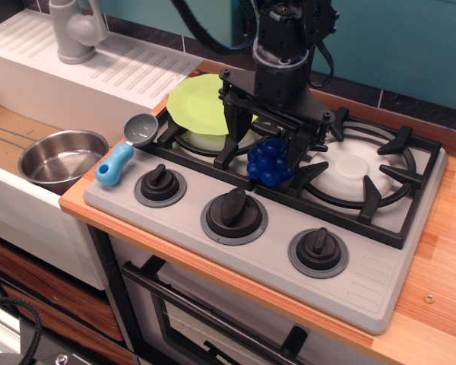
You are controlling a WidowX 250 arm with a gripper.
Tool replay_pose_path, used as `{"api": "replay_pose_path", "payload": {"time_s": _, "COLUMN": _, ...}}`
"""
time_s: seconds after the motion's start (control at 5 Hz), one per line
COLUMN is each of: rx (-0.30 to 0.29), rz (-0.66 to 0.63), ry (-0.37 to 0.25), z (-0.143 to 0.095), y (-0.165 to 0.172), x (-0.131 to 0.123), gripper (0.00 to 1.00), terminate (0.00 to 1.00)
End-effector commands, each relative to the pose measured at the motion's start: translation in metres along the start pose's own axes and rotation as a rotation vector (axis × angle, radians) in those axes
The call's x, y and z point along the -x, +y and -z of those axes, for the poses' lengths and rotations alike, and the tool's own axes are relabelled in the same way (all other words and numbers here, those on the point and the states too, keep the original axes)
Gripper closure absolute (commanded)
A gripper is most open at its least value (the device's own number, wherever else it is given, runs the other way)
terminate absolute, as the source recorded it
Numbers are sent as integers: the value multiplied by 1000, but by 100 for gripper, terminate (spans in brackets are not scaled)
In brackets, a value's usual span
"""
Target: Put blueberry on plate and spoon in pot or pan in sink
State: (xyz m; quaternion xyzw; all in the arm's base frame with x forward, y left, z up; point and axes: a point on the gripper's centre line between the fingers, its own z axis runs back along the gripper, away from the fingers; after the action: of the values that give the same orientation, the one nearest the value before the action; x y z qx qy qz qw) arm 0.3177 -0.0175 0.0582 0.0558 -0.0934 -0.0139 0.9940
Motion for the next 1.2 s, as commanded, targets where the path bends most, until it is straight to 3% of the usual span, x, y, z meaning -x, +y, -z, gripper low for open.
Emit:
{"api": "replay_pose_path", "payload": {"time_s": 0.0, "rx": 8, "rz": -8, "ry": -25, "z": -1, "y": 1, "x": -7, "gripper": 0, "terminate": 0}}
{"api": "replay_pose_path", "payload": {"time_s": 0.4, "rx": 26, "rz": -20, "ry": -6, "z": 5, "y": 1, "x": -12, "gripper": 0, "terminate": 0}}
{"api": "replay_pose_path", "payload": {"time_s": 0.6, "rx": 35, "rz": -23, "ry": 10, "z": 4, "y": 1, "x": -13, "gripper": 100, "terminate": 0}}
{"api": "replay_pose_path", "payload": {"time_s": 1.0, "rx": 36, "rz": -29, "ry": 26, "z": -1, "y": -3, "x": -14, "gripper": 100, "terminate": 0}}
